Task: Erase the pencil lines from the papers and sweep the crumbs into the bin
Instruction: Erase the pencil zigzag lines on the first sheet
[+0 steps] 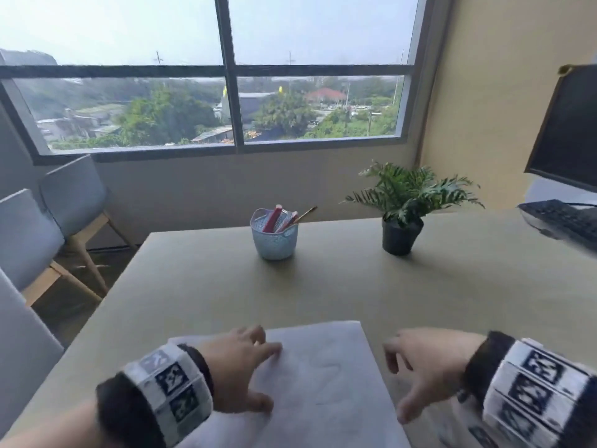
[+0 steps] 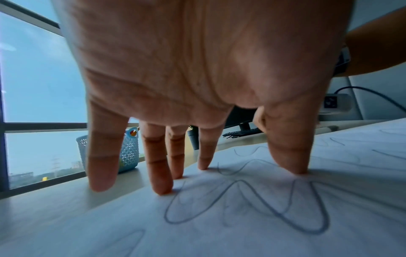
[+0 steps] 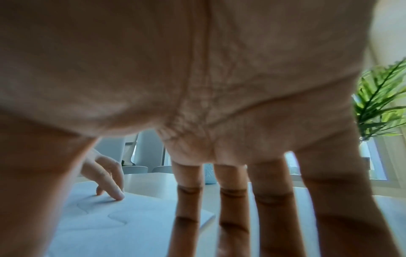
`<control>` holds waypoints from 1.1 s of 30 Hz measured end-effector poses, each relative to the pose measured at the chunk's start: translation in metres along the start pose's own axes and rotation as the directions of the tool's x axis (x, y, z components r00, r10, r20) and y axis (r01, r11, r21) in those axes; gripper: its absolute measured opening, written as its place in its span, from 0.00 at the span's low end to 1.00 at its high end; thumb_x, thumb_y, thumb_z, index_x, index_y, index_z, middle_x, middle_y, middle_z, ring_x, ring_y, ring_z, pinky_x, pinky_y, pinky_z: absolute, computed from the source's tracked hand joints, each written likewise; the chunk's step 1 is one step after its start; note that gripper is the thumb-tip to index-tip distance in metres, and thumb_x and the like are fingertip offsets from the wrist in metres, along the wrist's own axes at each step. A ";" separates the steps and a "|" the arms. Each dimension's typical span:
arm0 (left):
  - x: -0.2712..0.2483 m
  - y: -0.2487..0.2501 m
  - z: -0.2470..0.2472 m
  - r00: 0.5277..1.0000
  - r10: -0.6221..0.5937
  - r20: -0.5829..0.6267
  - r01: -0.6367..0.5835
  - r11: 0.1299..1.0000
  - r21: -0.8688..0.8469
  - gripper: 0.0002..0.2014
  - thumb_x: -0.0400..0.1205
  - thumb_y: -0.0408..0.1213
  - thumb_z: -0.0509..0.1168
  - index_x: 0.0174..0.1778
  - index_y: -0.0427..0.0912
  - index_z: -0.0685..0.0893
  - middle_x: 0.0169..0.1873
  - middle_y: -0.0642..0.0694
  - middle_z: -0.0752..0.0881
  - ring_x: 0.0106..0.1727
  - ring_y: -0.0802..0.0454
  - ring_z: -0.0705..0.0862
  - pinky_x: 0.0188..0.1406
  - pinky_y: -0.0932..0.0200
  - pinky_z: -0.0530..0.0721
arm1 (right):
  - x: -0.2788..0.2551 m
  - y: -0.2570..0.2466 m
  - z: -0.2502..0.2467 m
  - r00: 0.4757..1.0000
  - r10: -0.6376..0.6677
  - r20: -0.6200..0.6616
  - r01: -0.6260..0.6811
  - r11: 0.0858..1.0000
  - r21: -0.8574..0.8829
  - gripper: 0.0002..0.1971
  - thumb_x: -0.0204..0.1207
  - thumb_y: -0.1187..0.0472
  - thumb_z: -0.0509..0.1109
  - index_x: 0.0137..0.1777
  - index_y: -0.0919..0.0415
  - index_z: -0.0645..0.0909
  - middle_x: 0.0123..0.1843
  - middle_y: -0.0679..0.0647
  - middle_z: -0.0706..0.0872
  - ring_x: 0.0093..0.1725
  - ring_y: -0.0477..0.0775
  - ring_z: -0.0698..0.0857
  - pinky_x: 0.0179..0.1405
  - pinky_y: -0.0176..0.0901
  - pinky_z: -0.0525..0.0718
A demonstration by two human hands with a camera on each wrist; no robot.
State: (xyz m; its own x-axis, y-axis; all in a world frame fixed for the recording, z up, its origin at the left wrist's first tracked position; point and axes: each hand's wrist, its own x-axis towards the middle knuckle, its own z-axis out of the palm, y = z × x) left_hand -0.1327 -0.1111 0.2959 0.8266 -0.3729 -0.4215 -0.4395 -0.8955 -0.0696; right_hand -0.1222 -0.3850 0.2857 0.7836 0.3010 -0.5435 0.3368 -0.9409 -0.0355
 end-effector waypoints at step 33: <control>0.024 0.018 0.034 0.972 -0.191 0.138 0.210 0.967 -0.141 0.49 0.72 0.70 0.64 0.83 0.62 0.44 0.84 0.50 0.39 0.84 0.46 0.50 0.79 0.45 0.54 | 0.069 -0.087 -0.013 0.966 -0.147 -0.211 0.152 0.988 0.007 0.14 0.76 0.51 0.74 0.58 0.56 0.85 0.52 0.57 0.90 0.45 0.53 0.86 0.33 0.36 0.75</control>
State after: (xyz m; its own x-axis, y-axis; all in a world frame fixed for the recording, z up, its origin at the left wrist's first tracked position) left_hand -0.1325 -0.1278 0.2534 0.8390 -0.1577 -0.5208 -0.2017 -0.9790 -0.0285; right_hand -0.0910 -0.2801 0.2626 0.8179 0.4619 -0.3430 0.4481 -0.8854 -0.1237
